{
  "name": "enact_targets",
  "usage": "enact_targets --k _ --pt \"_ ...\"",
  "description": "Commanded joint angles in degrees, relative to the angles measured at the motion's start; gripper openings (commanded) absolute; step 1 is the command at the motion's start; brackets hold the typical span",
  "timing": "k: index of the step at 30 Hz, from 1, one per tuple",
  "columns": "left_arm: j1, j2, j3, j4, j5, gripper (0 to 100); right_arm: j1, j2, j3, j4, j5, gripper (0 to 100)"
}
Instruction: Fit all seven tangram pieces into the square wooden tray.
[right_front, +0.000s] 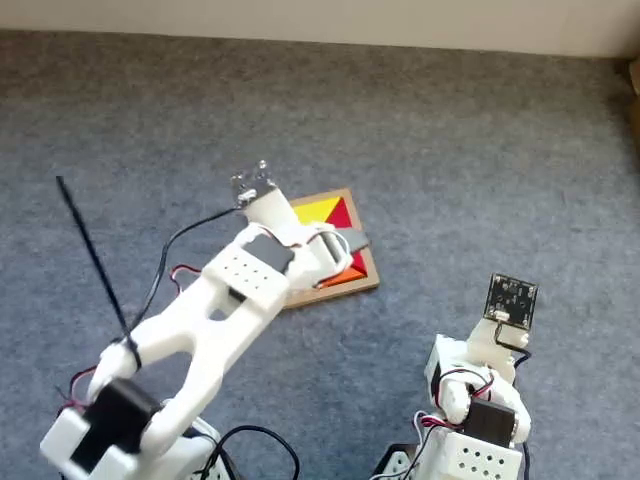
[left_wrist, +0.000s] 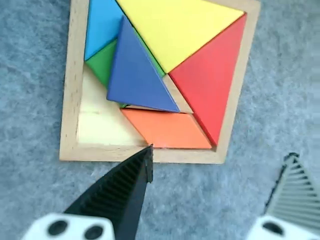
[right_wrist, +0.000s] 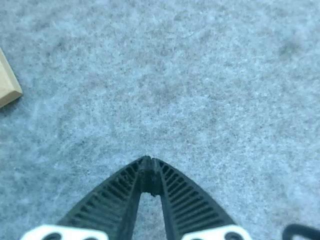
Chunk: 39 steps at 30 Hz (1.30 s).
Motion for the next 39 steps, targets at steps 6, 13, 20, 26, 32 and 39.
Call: enact_targets --k 6,13,20,26,32,39 --pt "-4.5 -9.5 -1.2 -1.5 0.1 38 0.0 -1.0 8.0 0.5 0.5 0.5" --pt "-8.8 -3.6 5.1 -22.5 0.1 38 0.0 -1.0 8.0 0.5 0.5 0.5" --pt "-8.7 6.5 2.2 -28.4 0.1 38 0.0 -1.0 8.0 0.5 0.5 0.5" --pt "-8.5 18.3 -4.5 -28.0 0.1 38 0.0 -1.0 8.0 0.5 0.5 0.5" --pt "-8.3 16.0 -5.6 -19.8 0.1 38 0.0 -1.0 8.0 0.5 0.5 0.5" --pt "-8.3 10.4 -5.2 -10.8 0.1 38 0.0 -1.0 8.0 0.5 0.5 0.5"
